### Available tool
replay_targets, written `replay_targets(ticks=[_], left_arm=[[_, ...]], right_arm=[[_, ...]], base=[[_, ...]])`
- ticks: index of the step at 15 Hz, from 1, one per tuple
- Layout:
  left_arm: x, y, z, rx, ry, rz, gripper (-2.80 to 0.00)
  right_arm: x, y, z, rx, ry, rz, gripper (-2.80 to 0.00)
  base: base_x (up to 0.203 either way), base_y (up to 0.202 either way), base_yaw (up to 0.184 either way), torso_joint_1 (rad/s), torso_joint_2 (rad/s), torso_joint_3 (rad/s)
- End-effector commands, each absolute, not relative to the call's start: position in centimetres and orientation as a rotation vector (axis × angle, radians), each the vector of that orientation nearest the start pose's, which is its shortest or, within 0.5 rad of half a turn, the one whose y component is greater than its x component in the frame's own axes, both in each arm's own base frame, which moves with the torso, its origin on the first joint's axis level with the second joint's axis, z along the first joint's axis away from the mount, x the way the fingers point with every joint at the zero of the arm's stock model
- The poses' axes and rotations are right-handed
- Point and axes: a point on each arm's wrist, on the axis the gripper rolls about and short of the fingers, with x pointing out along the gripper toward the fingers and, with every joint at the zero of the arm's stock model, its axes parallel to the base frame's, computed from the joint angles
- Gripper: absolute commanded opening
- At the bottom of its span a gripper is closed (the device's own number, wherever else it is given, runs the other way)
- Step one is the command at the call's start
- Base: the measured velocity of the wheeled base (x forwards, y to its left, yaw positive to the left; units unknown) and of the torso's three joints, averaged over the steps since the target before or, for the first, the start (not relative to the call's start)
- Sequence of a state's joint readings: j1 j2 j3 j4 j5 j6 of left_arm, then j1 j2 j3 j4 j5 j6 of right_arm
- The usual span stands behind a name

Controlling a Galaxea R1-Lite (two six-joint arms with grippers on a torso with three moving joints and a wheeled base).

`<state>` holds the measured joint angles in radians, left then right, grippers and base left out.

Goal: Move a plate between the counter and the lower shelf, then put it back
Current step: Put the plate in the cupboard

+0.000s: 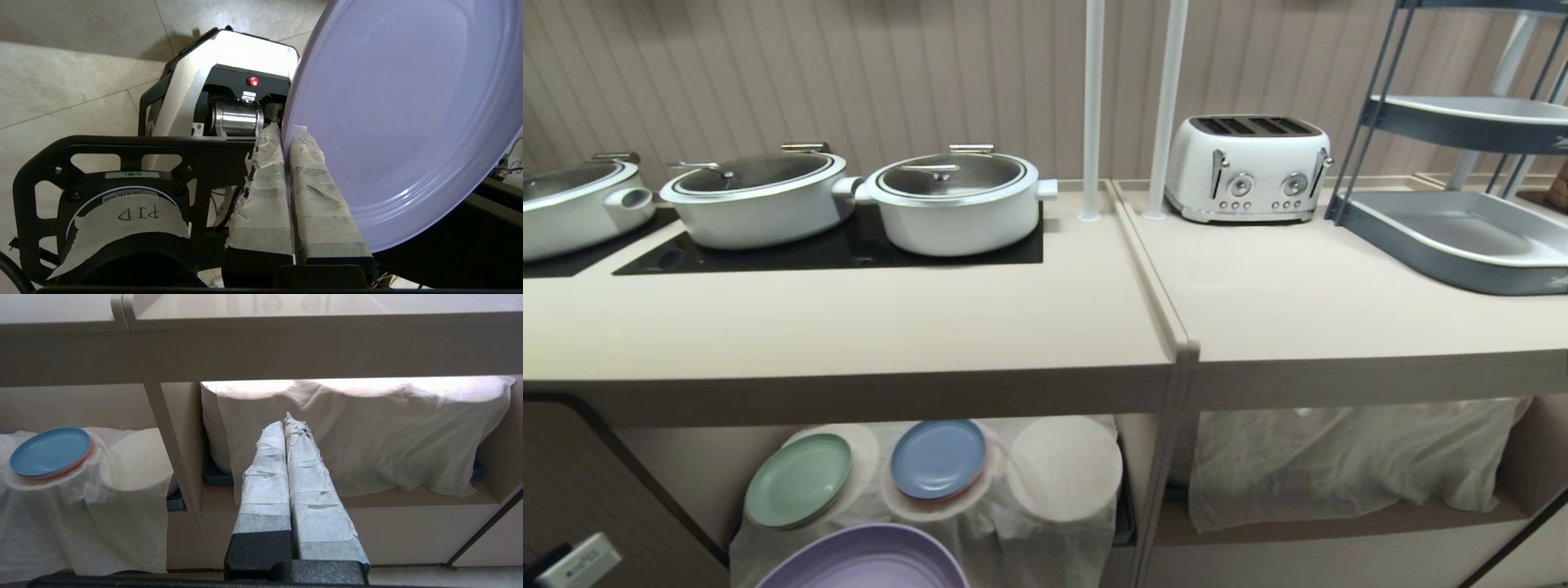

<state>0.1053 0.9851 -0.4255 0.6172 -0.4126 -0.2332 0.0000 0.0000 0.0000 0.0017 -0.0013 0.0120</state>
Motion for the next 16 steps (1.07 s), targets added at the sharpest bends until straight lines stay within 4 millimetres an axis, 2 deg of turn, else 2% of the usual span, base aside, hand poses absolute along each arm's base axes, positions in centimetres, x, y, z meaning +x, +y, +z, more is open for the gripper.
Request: replay_targets(ticks=[1,16], left_arm=[[6.10,-0.26,12.81,-0.511,1.179,-0.137,-2.80],[6.05,-0.27,12.70,-0.512,1.184,-0.136,-2.80]], right_arm=[[-2.27,0.00,7.54,0.012,0.003,-0.002,-2.80],[-2.27,0.00,7.54,0.012,0.003,-0.002,-2.80]], base=[[0.000,0.000,0.000,-0.253,0.55,0.290],[0.000,0.000,0.000,-0.230,0.52,0.291]])
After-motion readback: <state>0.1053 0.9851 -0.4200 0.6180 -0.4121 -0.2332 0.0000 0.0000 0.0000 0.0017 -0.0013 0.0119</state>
